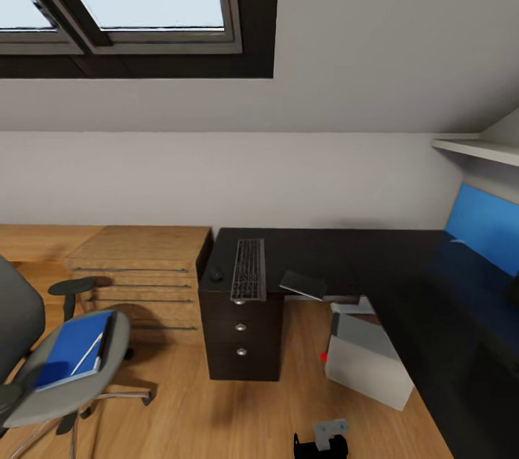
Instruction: In the bedroom, organize the workspace by keeping the computer under the desk, ensuring the monitor is on the desk, placing the keyboard on the desk next to the monitor, placing the mouse on the desk next to the keyboard, moving the folder from the swivel chair onto the desk next to the mouse, stacking the notebook on top of the folder with the pen on top of the notebook, and positioning the swivel chair next to the desk.
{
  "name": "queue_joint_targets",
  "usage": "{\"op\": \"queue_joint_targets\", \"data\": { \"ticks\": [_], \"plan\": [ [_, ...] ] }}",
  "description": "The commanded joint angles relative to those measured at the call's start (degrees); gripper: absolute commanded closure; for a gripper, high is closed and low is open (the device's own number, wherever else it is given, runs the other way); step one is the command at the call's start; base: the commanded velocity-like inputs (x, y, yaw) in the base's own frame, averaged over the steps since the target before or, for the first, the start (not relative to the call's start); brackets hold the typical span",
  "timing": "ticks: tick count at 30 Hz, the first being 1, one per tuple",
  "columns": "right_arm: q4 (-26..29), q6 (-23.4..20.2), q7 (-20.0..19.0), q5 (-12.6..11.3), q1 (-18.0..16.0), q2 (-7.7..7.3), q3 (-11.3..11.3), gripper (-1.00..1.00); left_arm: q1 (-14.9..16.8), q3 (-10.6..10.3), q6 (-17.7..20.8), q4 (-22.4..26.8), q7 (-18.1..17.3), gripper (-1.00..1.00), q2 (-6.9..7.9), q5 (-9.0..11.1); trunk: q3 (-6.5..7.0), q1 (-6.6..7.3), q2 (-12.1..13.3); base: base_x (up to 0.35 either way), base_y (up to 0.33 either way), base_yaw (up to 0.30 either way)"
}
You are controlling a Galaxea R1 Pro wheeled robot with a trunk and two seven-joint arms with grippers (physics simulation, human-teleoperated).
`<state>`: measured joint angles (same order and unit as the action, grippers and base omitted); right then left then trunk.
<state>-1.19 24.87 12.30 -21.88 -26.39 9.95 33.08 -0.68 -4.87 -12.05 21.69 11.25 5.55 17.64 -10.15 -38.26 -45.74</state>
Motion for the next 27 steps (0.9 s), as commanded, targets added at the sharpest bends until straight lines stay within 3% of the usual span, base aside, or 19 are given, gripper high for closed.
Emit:
{"op": "queue_joint_targets", "data": {
  "ticks": [1,18,27],
  "plan": [
    [-0.1,0.2,0.2,-0.4,-0.1,0.05,0.5,-1.00,0.0,-0.5,-0.1,0.1,0.4,-1.00,0.06,0.4,-0.07,-0.05,-0.1,0.320,0.180,-0.006],
    [-0.1,0.5,0.1,-0.2,0.1,0.05,0.5,-1.00,0.0,-0.5,0.0,0.1,0.4,-1.00,-0.01,0.4,-0.07,-0.05,-0.1,0.280,0.233,-0.001],
    [-0.1,5.0,0.2,-0.2,1.2,0.05,0.5,-1.00,0.0,-0.5,-0.1,0.2,0.4,-1.00,-0.48,0.4,-0.07,-0.05,-0.1,0.101,0.277,0.000]
  ]
}}
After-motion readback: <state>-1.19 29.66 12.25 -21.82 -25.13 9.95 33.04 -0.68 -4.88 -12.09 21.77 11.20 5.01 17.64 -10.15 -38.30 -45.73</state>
